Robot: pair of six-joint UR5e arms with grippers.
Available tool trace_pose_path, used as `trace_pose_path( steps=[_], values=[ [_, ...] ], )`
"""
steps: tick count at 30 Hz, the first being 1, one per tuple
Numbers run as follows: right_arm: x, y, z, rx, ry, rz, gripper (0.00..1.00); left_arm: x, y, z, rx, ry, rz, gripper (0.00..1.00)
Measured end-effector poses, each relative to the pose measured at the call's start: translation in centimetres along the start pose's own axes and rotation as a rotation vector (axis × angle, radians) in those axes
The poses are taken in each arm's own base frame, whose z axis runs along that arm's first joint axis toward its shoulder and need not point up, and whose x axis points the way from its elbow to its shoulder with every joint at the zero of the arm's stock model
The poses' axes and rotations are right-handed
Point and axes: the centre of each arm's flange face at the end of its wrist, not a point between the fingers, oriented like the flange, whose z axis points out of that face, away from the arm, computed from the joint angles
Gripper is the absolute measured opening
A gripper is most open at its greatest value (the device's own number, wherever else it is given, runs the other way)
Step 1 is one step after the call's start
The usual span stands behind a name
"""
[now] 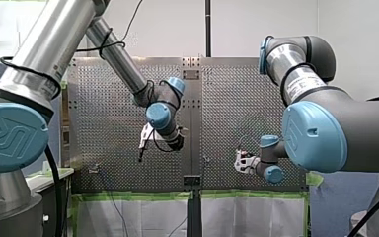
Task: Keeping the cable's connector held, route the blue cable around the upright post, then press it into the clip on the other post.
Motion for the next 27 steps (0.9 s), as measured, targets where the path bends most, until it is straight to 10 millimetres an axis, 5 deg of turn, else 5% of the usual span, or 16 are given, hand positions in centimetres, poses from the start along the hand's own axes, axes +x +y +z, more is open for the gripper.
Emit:
trace_pose_path(
  steps=[10, 27],
  values=[
    [0.0, -0.3, 0.0, 0.005, -0.003, 0.002, 0.00, 0.2, 1.6, -4.2, -0.011, -0.006, 0.017, 1.00],
    [-0.1, -0.6, 0.0, 0.010, -0.005, -0.001, 0.00, -5.4, 1.4, -7.3, 0.036, -0.196, -0.057, 1.00]
  ],
)
